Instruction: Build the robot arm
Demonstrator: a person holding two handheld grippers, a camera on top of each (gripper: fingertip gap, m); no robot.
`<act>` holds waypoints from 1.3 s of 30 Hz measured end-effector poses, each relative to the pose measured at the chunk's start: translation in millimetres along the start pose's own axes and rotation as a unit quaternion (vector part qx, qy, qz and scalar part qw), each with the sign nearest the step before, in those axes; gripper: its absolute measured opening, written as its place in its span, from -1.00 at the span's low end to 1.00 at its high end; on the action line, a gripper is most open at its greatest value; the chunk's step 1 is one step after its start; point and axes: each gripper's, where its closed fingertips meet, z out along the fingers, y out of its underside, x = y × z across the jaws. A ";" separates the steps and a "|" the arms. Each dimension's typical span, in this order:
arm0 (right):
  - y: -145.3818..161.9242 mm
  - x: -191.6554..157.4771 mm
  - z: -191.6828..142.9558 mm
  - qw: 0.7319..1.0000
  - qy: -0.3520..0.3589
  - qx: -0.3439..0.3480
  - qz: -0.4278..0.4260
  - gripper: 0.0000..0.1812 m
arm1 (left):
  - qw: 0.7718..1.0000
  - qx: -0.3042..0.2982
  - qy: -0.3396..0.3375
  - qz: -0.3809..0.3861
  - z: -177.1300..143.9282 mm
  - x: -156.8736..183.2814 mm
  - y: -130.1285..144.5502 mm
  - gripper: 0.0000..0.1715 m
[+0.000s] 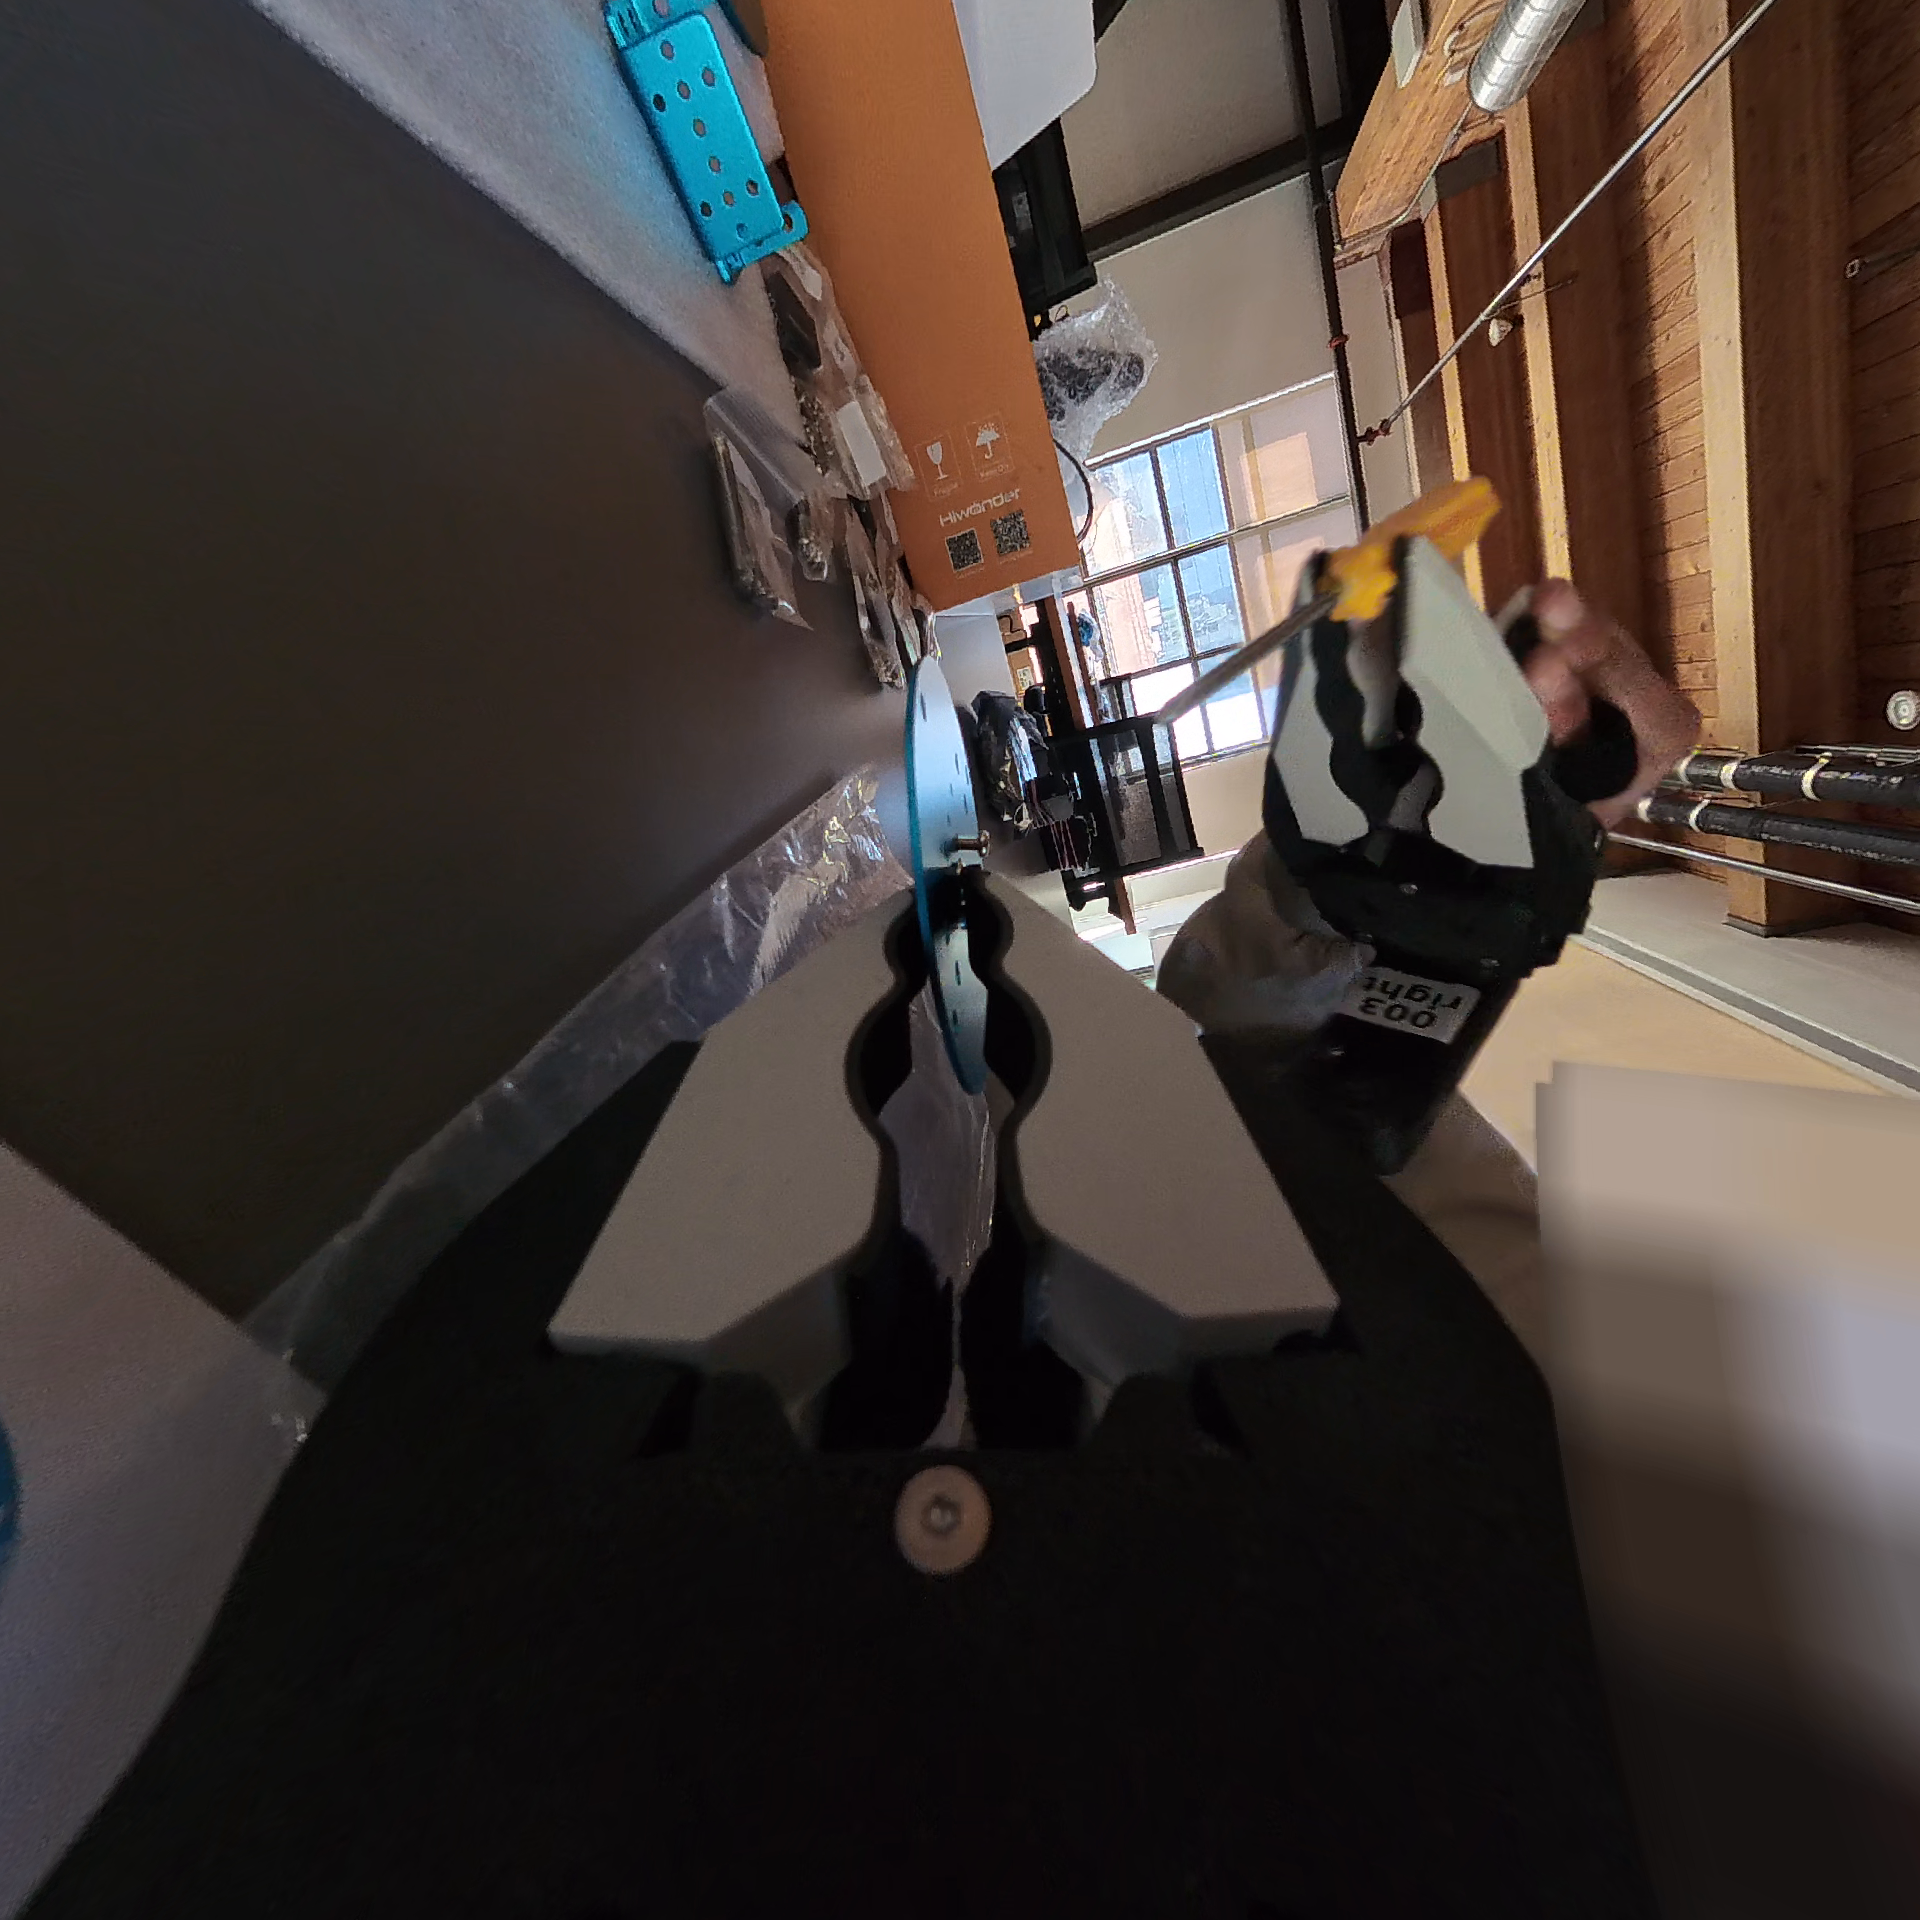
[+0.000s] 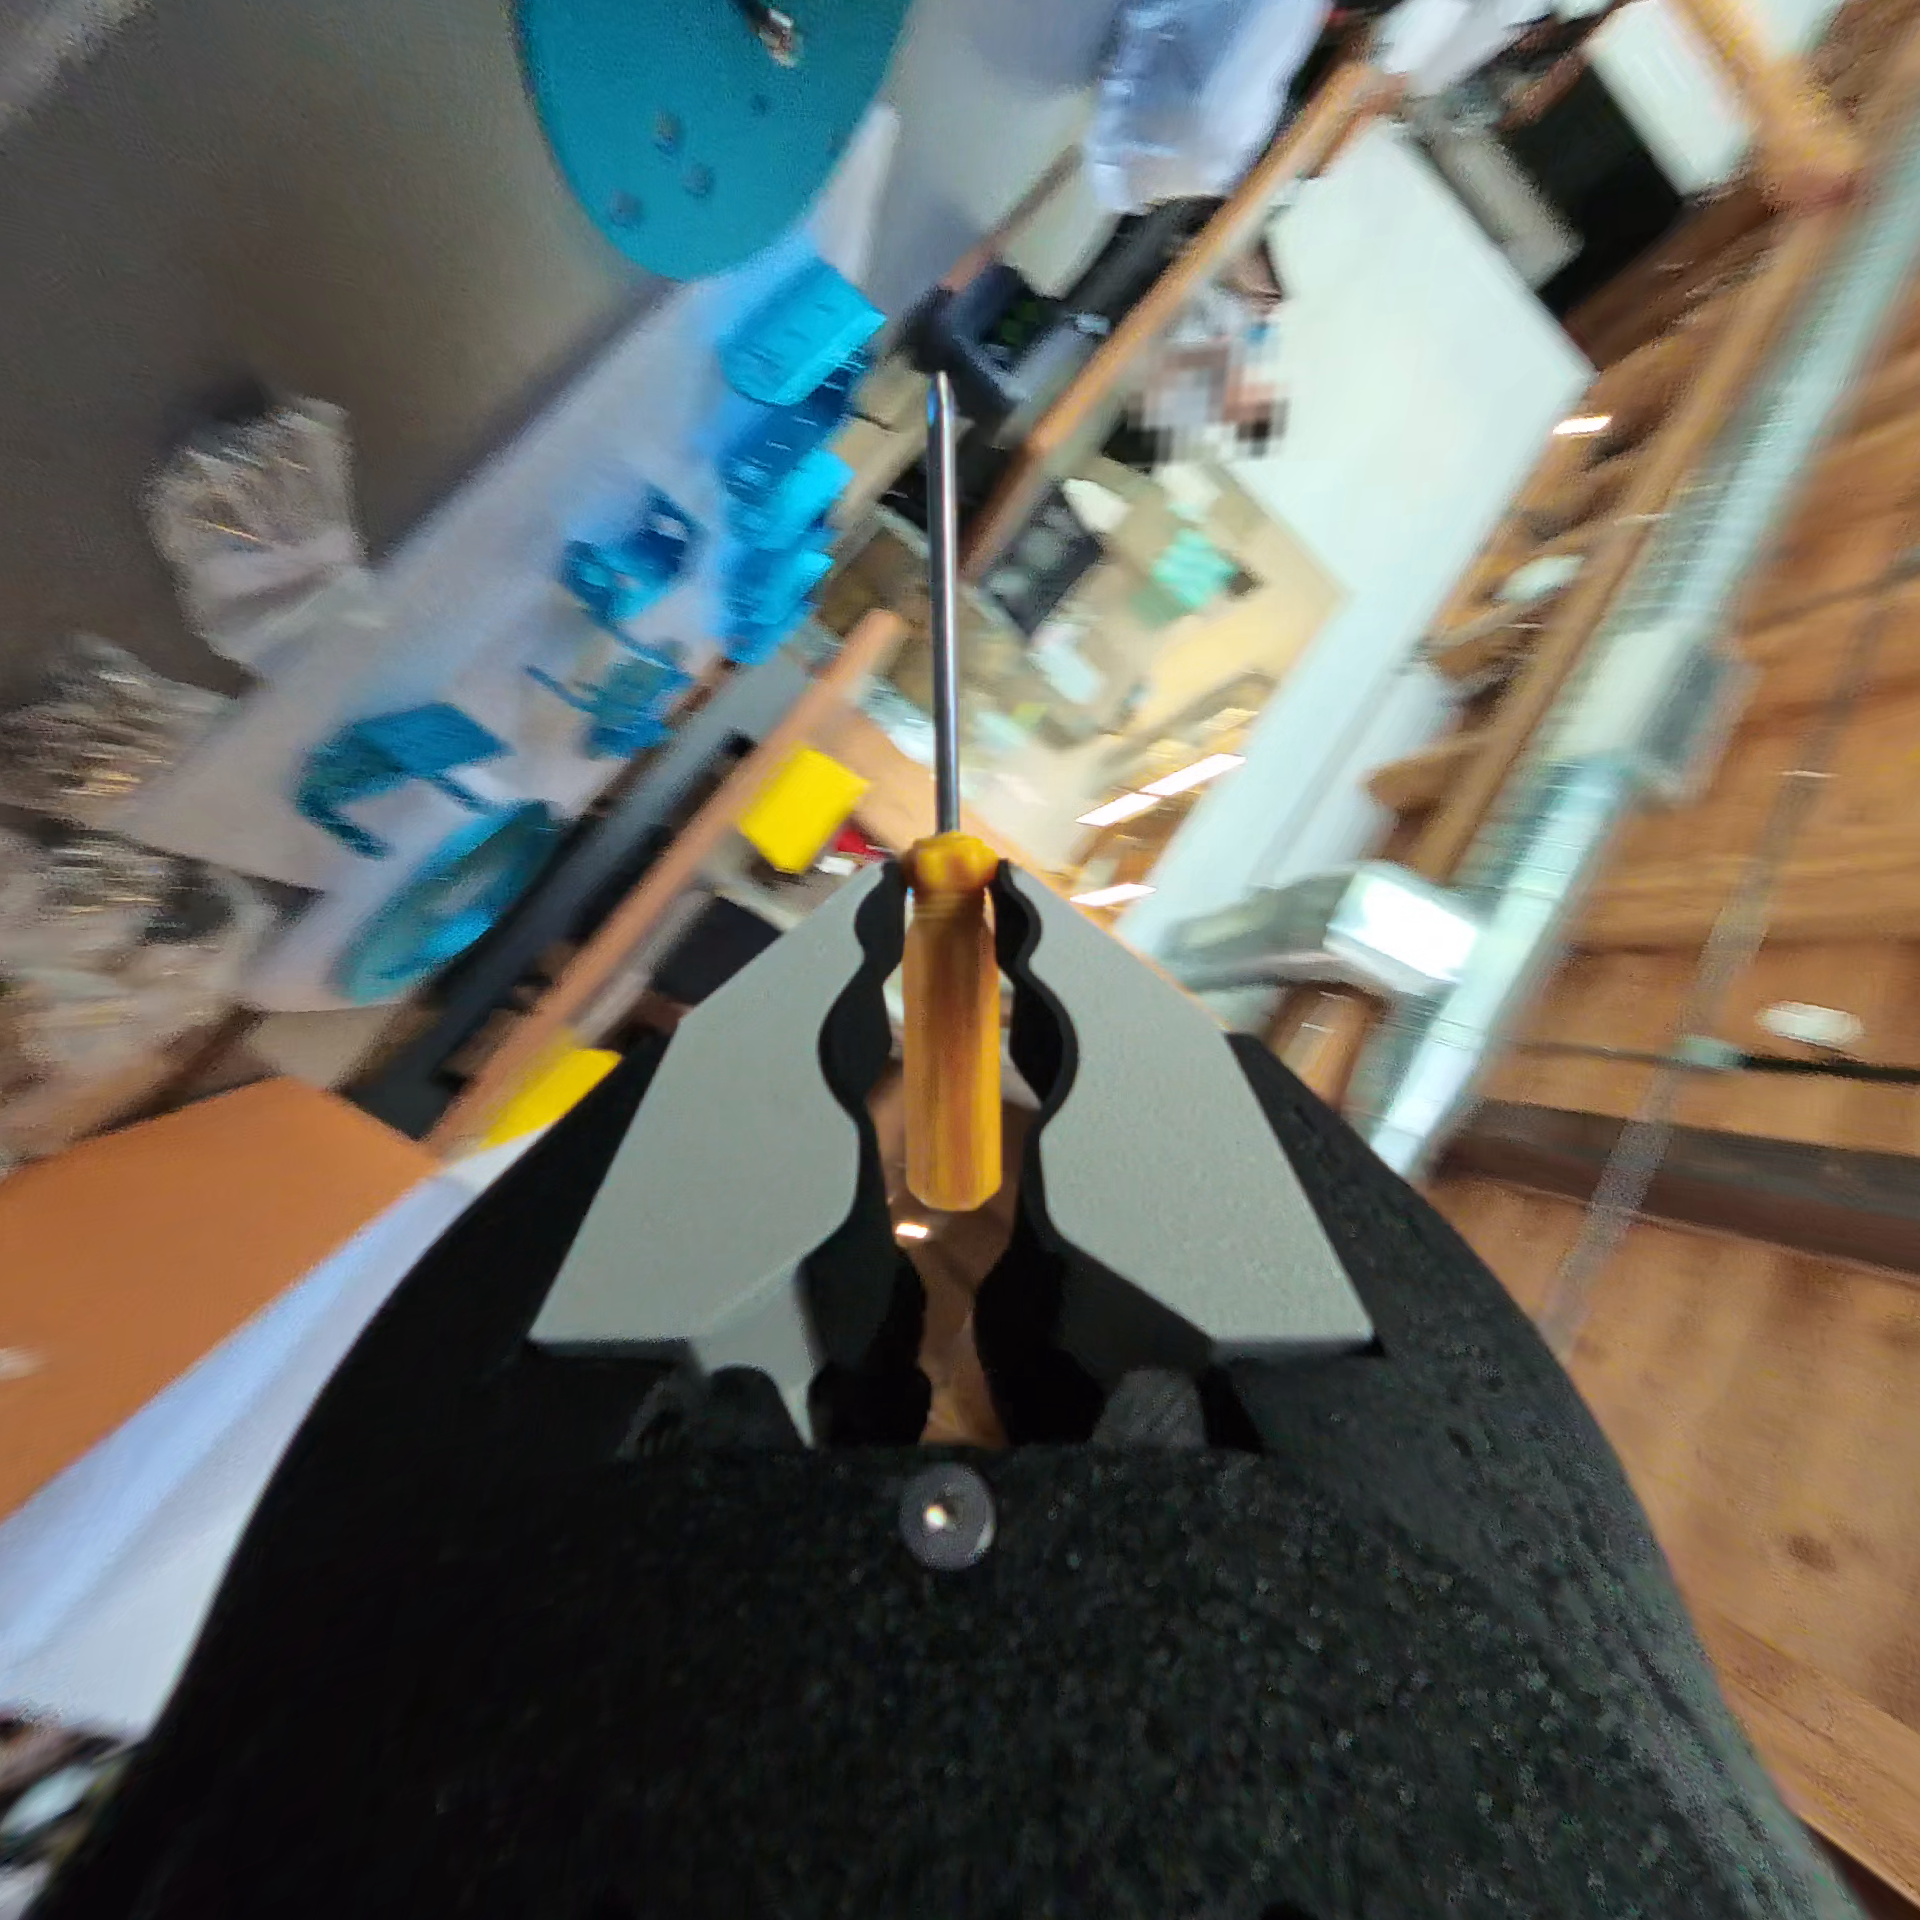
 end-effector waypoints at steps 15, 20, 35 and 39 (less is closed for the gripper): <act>-108.5 -123.5 -131.9 0.324 -0.700 0.122 0.625 -0.82 | 0.999 -0.001 -0.015 0.040 1.4 2.6 2.8 -0.93; -131.3 -126.0 -130.3 0.423 -0.605 0.179 0.651 -0.82 | 0.999 0.000 -0.018 0.045 1.7 2.5 2.8 -0.93; -101.6 -150.8 -154.6 0.544 -0.327 0.177 0.752 -0.54 | 0.999 -0.005 -0.014 0.049 3.0 3.9 4.4 -0.93; -105.1 -157.5 -152.1 0.524 -0.364 0.178 0.749 -0.52 | 0.999 -0.006 -0.014 0.051 3.2 4.4 5.0 -0.93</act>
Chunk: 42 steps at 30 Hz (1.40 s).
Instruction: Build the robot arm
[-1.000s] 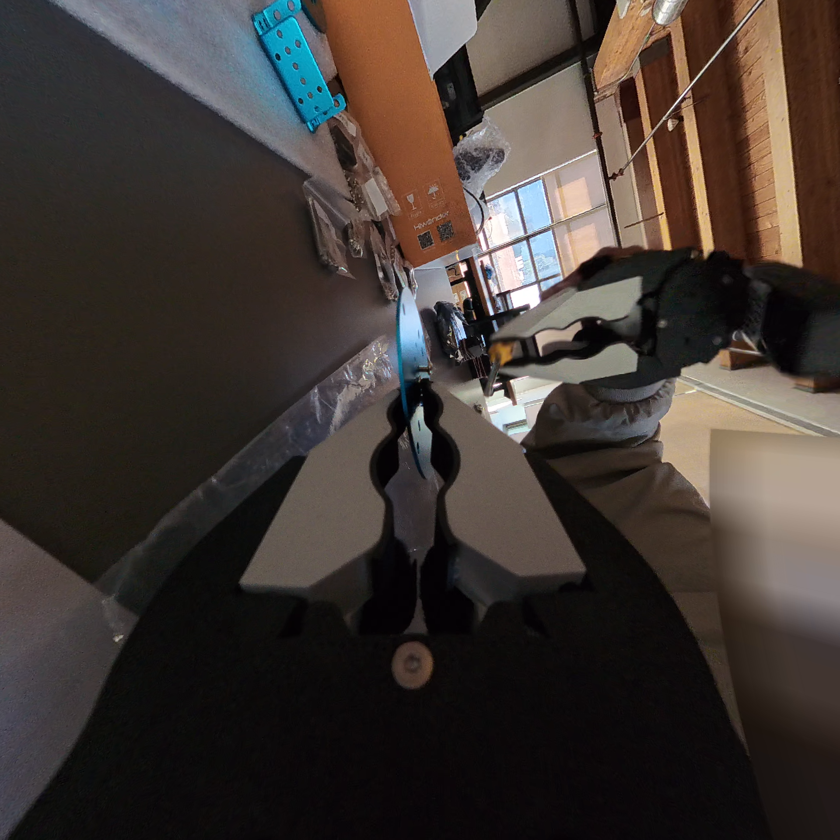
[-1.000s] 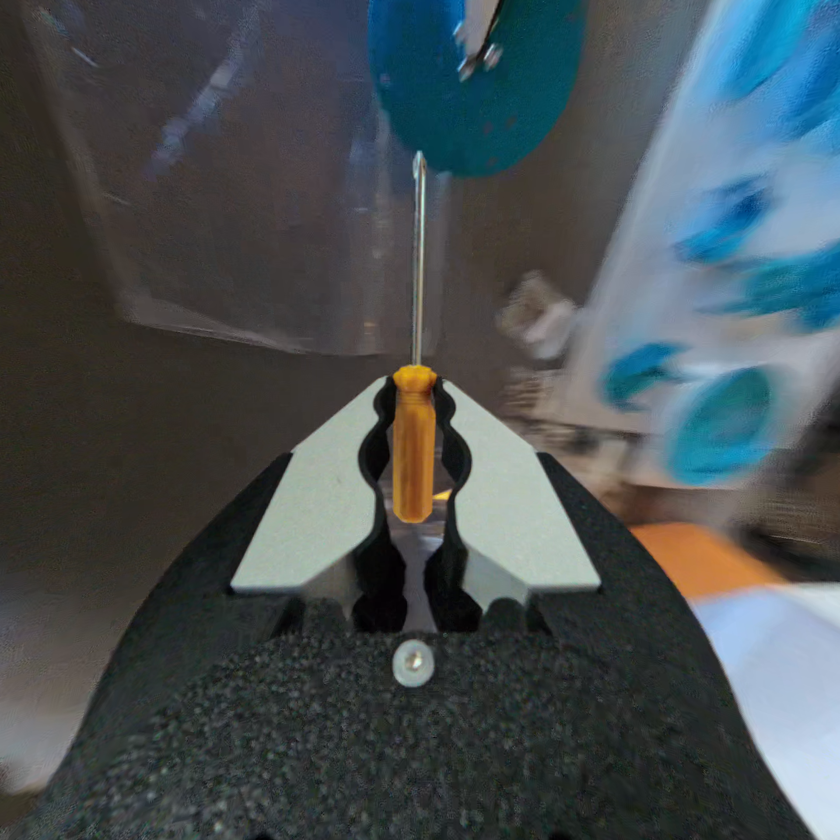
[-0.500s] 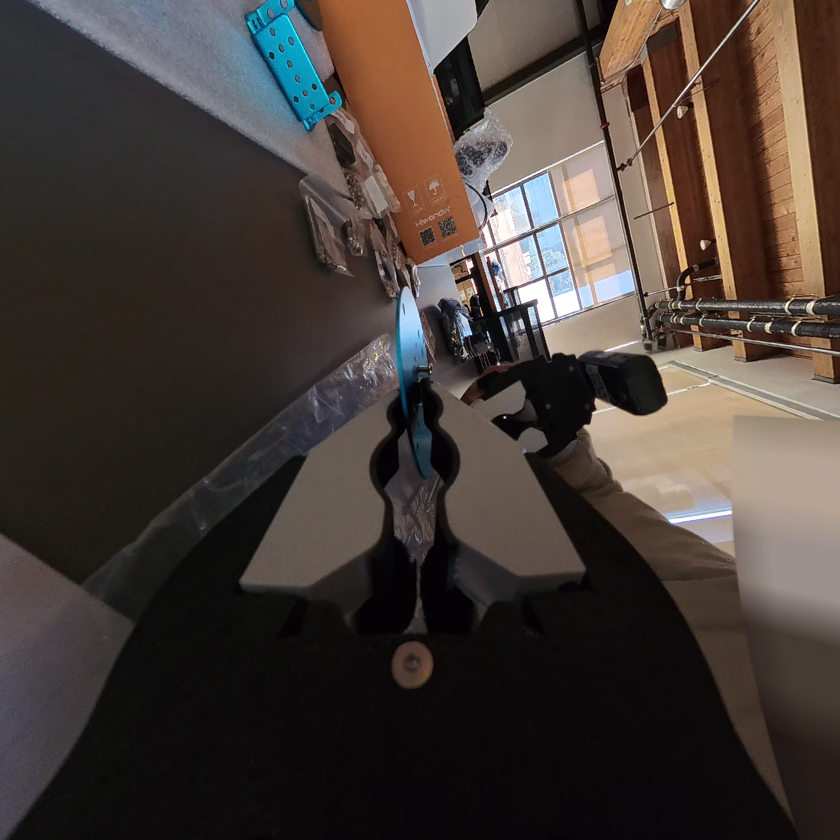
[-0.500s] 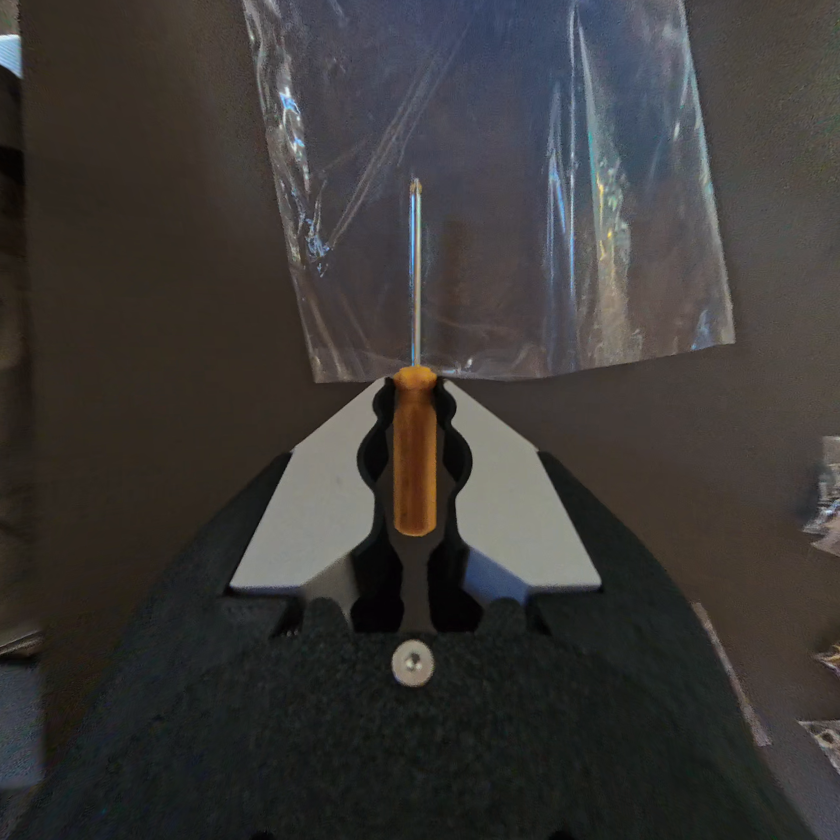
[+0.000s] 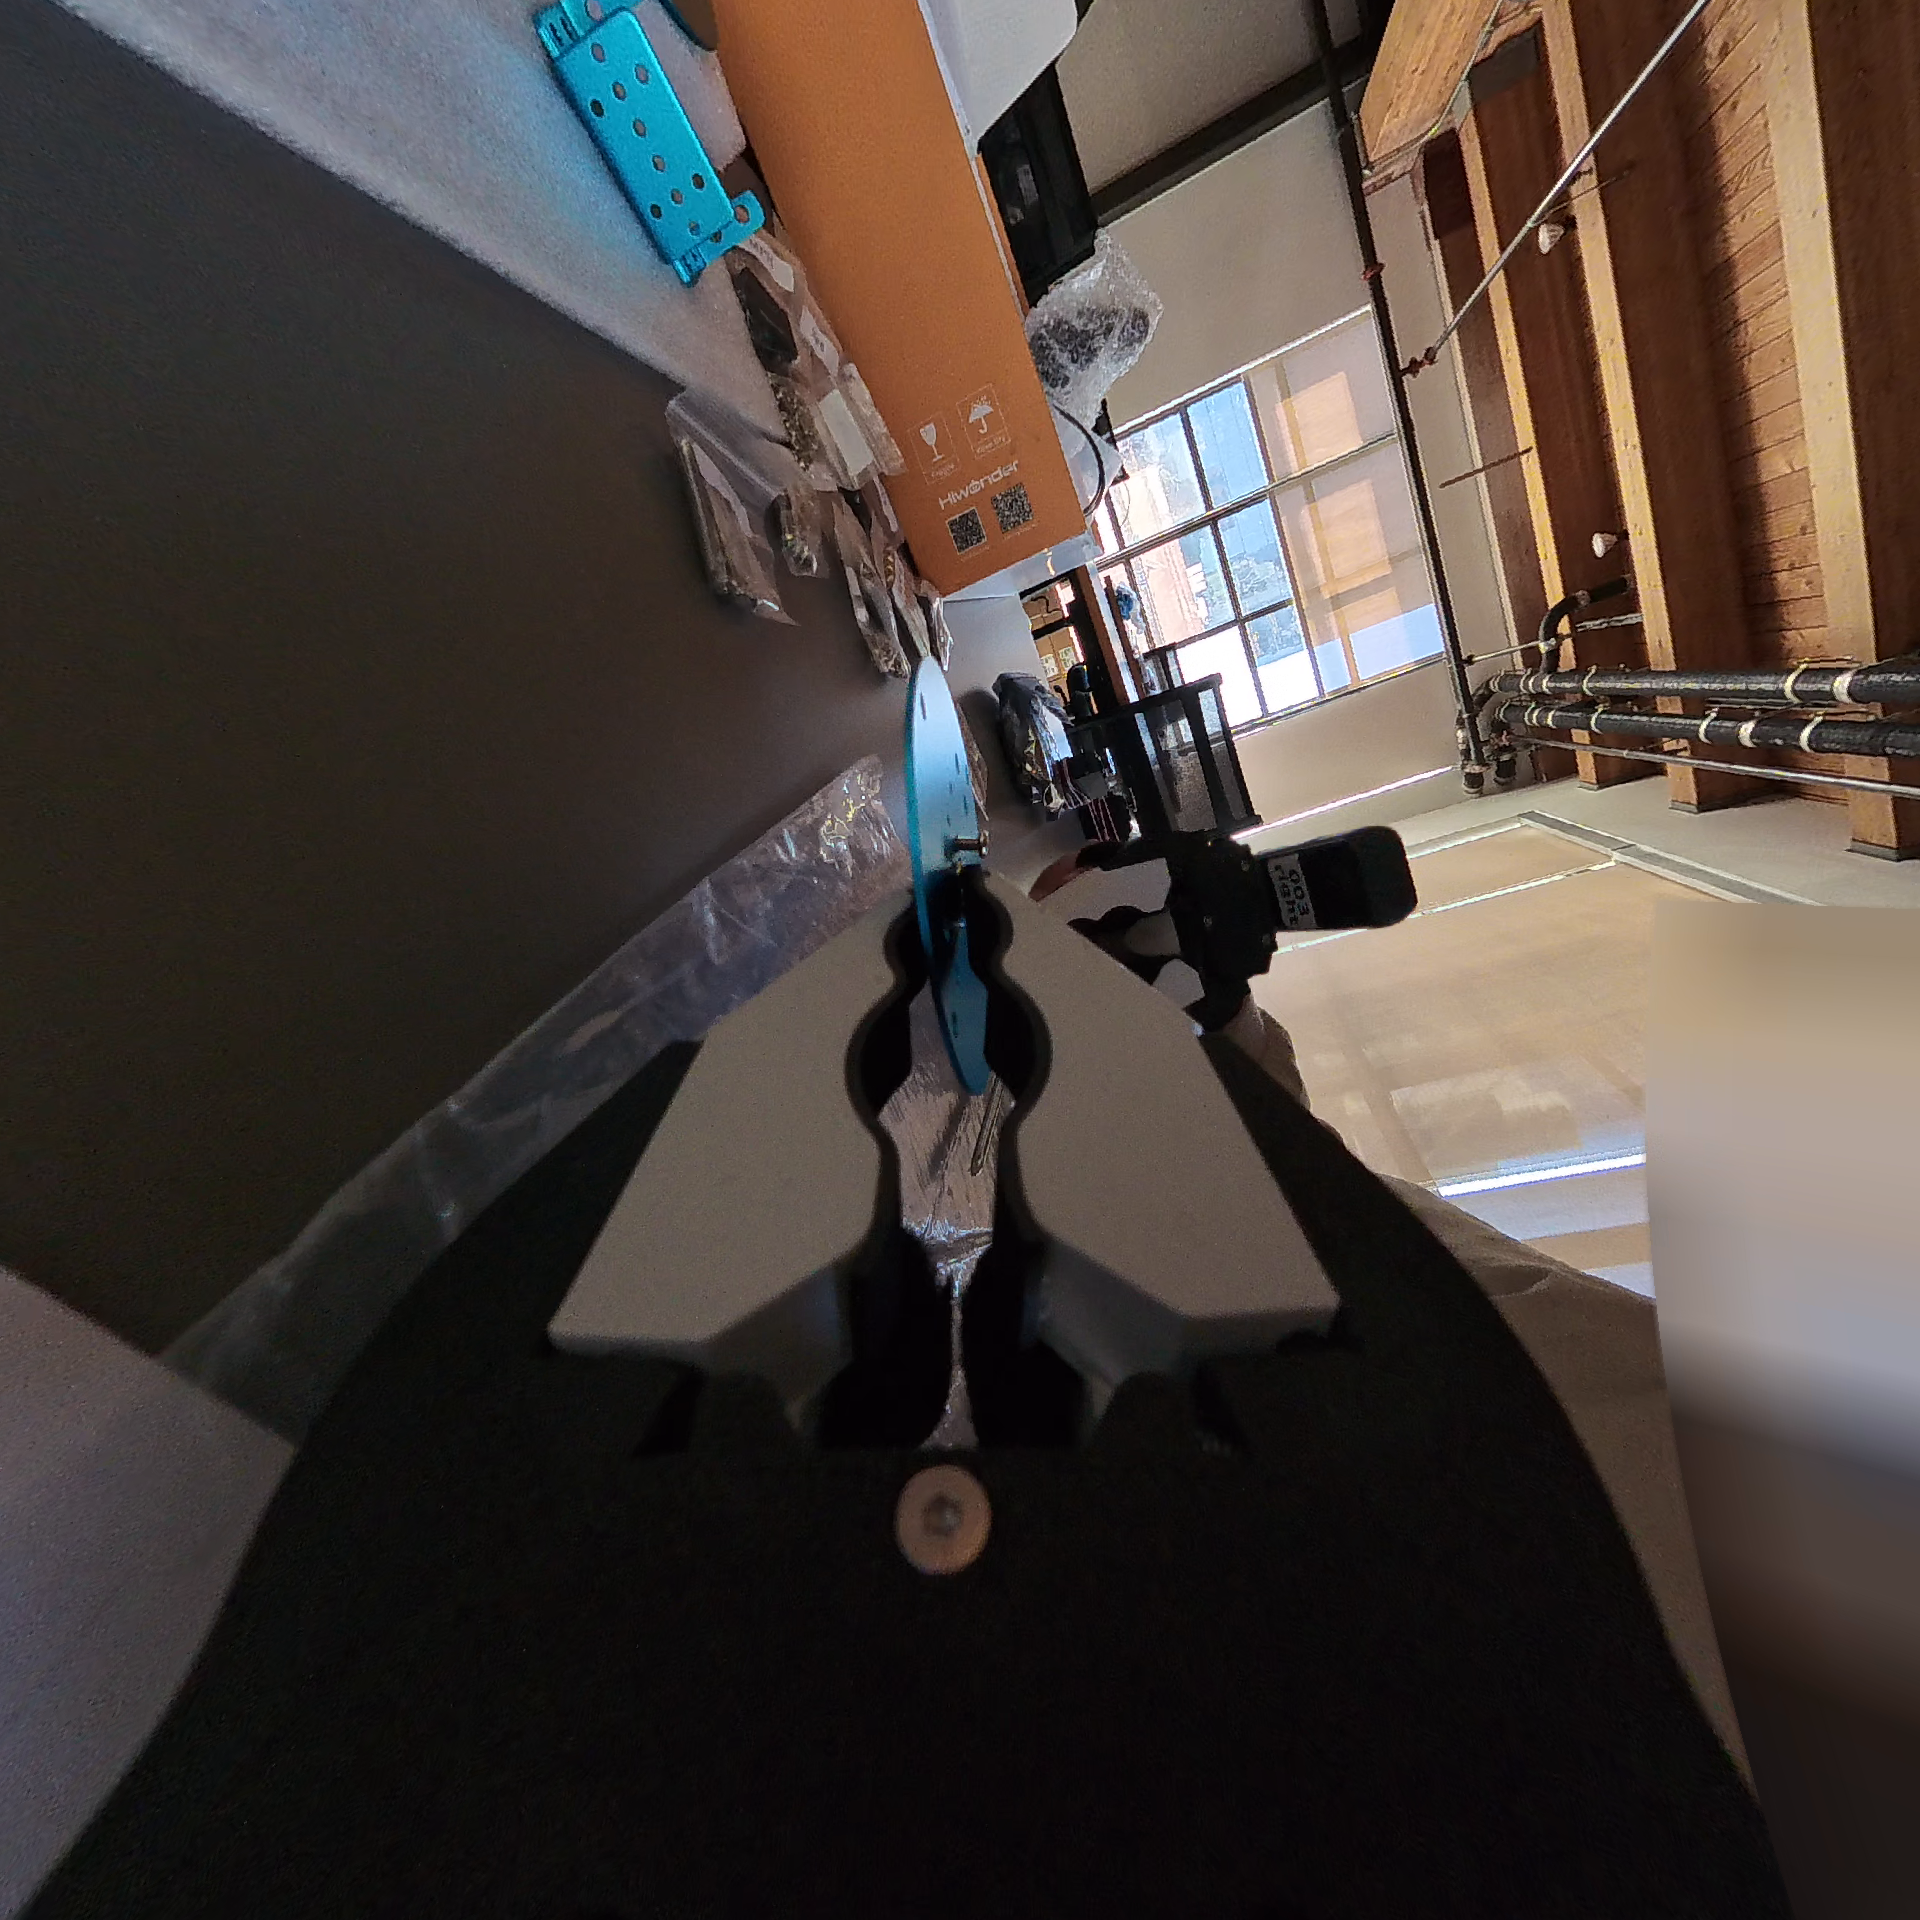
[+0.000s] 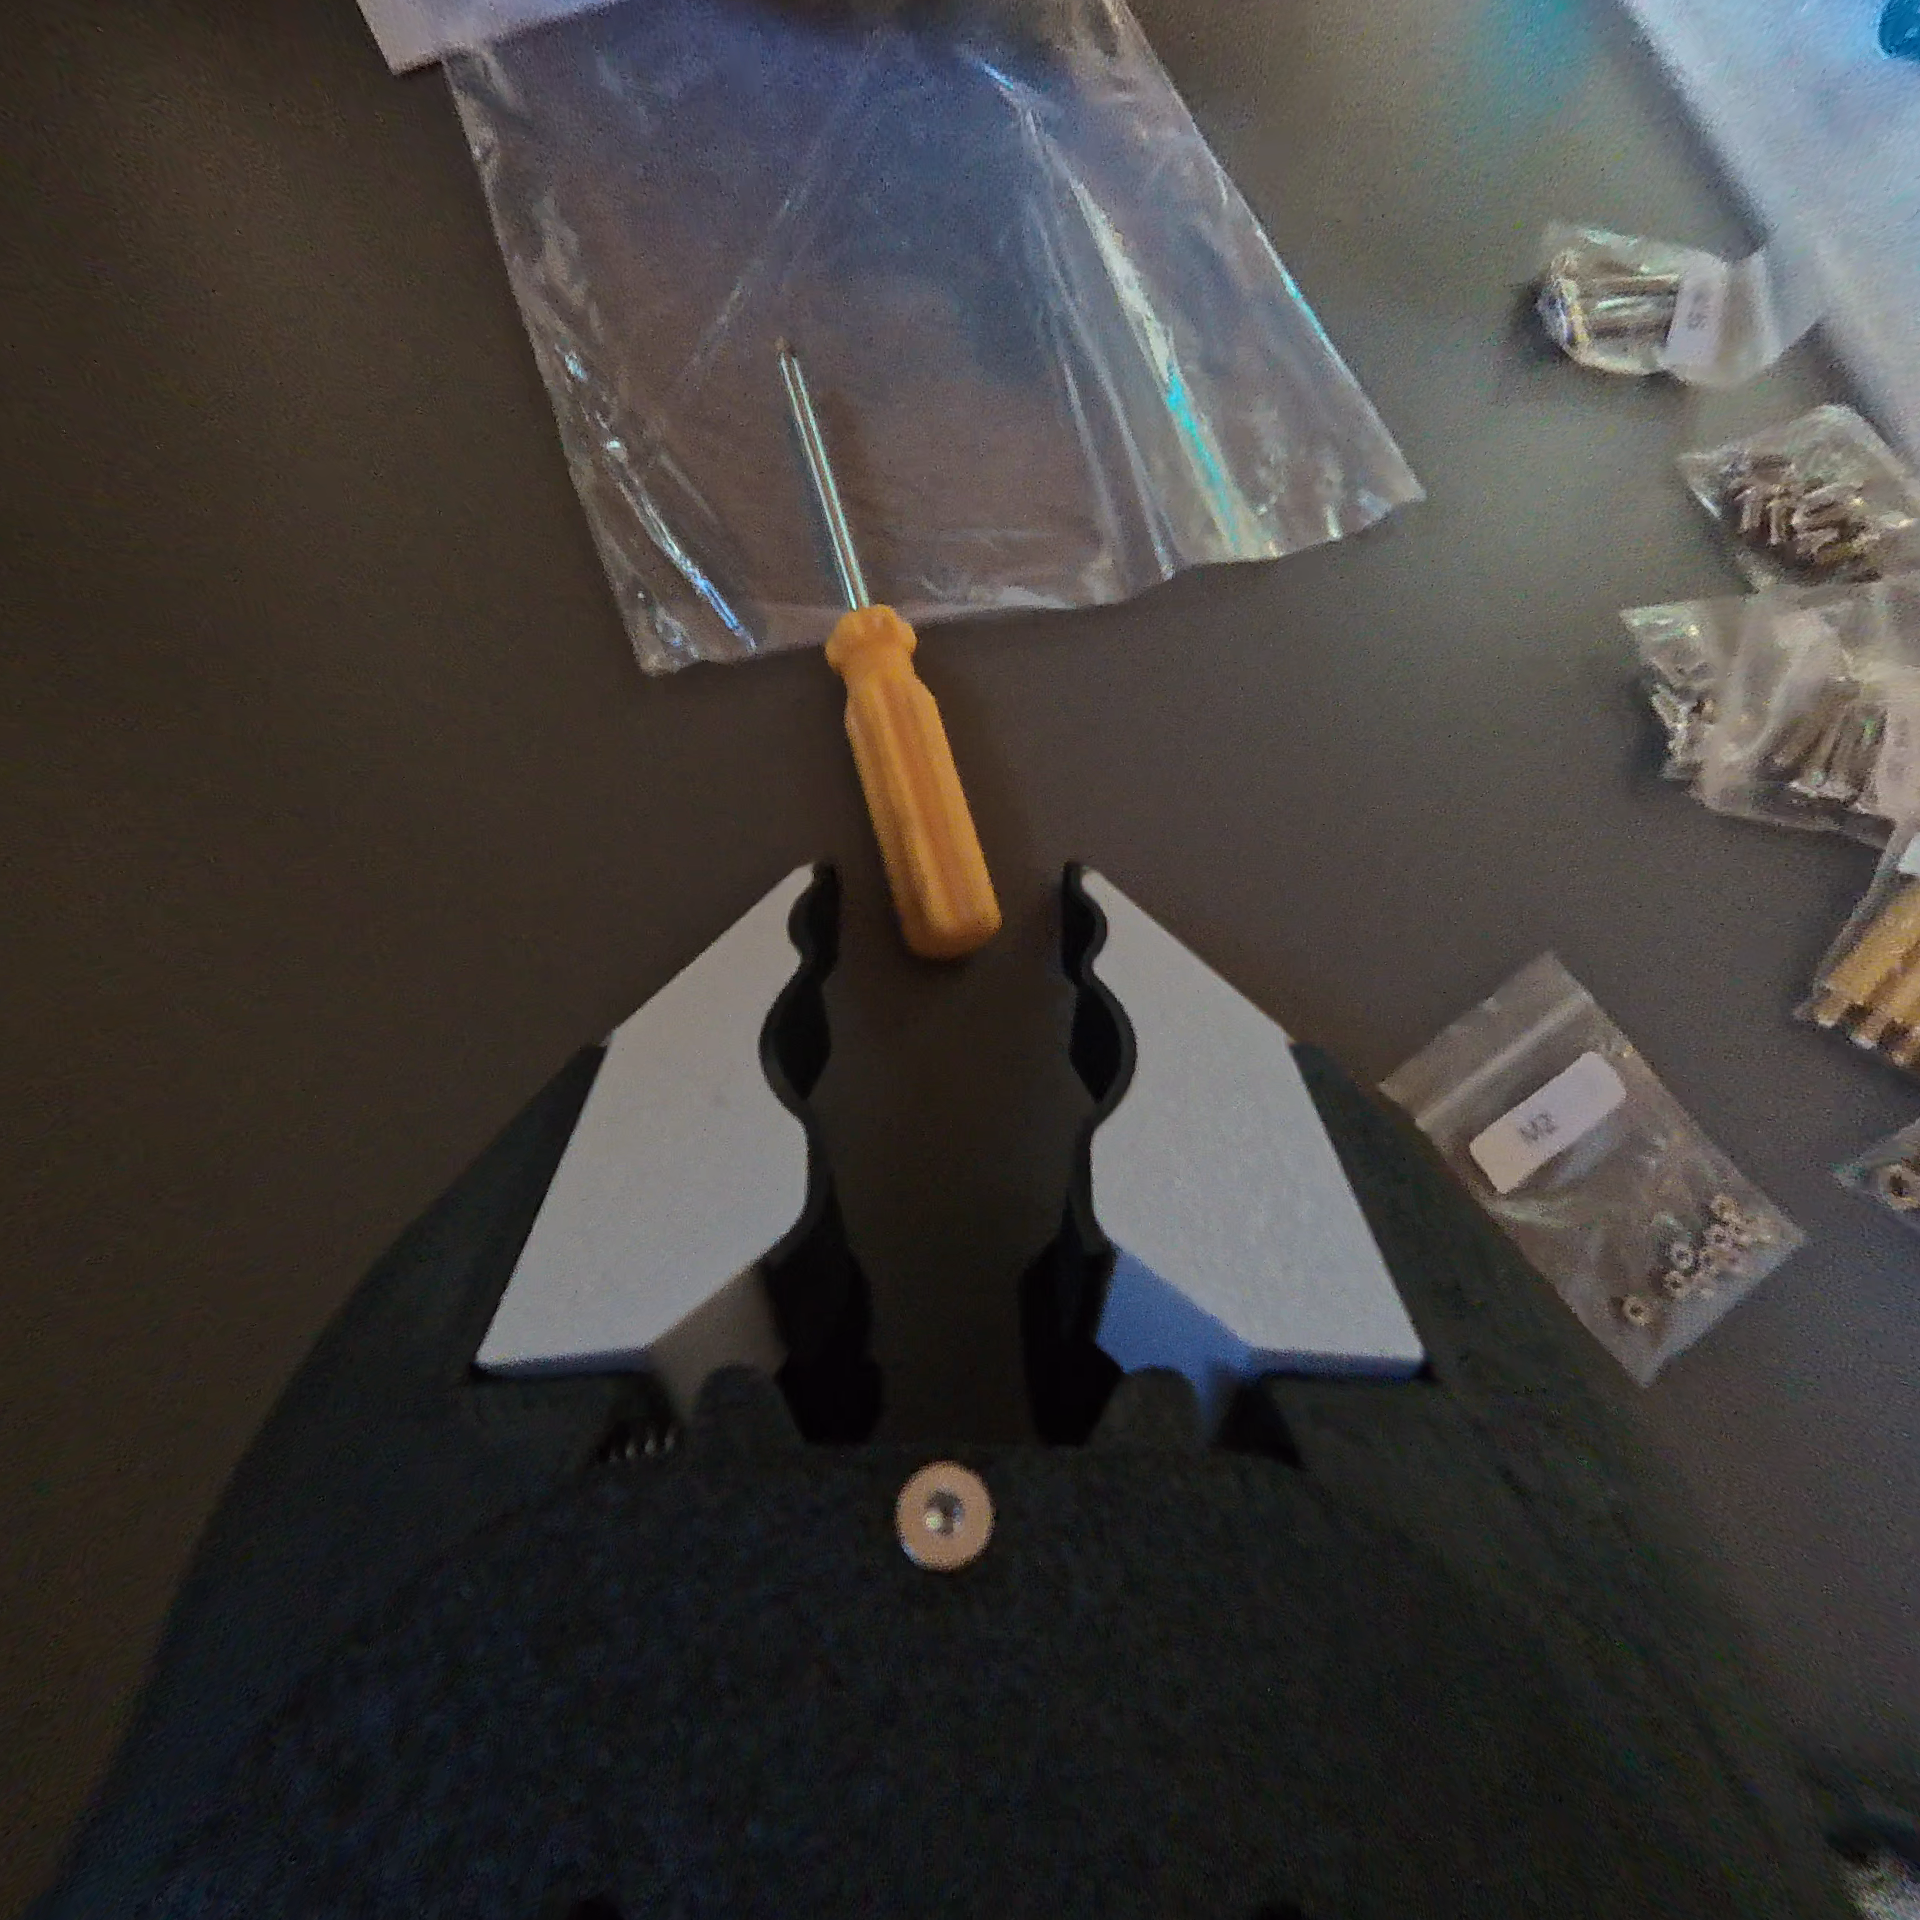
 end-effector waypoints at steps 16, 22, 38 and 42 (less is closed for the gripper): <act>-46.4 3.2 -87.6 1.000 0.020 -0.013 -0.002 -0.82 | 1.000 -0.001 0.003 0.000 0.1 0.7 0.1 -0.93; -43.3 24.3 -156.8 0.960 0.091 -0.259 -0.058 -0.82 | 1.000 0.000 0.003 0.001 0.1 0.8 -0.2 -0.93; -31.8 27.3 -109.0 0.779 -0.104 -0.618 -0.022 -0.82 | 1.000 -0.001 0.001 0.004 0.2 1.0 0.3 -0.93; -23.5 24.5 -60.8 0.815 -0.131 -0.561 -0.063 -0.82 | 1.000 -0.002 0.002 0.005 0.3 1.2 0.7 -0.93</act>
